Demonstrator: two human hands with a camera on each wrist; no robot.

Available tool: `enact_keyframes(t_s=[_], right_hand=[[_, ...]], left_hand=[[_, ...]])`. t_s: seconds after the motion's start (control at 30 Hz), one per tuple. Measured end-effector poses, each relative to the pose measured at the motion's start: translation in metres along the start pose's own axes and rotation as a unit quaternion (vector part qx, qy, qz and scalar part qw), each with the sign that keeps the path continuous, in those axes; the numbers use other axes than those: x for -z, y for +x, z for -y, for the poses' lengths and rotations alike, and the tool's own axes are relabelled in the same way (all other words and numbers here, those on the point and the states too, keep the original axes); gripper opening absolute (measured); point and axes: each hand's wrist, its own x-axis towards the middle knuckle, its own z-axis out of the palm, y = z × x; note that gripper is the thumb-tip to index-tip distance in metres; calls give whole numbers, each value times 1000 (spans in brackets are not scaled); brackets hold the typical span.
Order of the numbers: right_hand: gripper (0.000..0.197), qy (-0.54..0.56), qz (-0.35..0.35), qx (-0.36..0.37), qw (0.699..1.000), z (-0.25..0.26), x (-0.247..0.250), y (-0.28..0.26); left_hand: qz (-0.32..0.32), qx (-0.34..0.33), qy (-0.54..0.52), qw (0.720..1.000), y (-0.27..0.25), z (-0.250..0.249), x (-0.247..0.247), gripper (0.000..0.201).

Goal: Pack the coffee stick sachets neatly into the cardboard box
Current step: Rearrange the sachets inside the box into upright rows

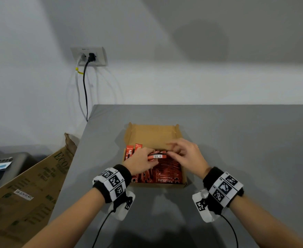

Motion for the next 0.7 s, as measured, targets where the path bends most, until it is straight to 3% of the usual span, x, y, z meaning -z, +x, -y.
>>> enact_keyframes(t_s=[0.1,0.23,0.33,0.47,0.6,0.7], right_hand=[[52,-29,79,46,995,4,-9,-3],[26,-33,19,118,992,5,-23,0],[16,-28,-5,93,995,6,-18,9],[6,-38,-29,51,998,-1,-7,14],[15,43,-53,-30,997,-4,4,10],[20,73,-41,-61,995,-9,4,6]], left_hand=[[-8,-13,53,998,1,-1,2,8],[-26,-34,55,998,3,-13,1,9],[-47,-28,63,997,2,-11,2,11],[-78,-10,44,996,-2,3,8,31],[-135,51,6,989,-4,14,19,18],[-221,44,-68,972,-5,11,23,15]])
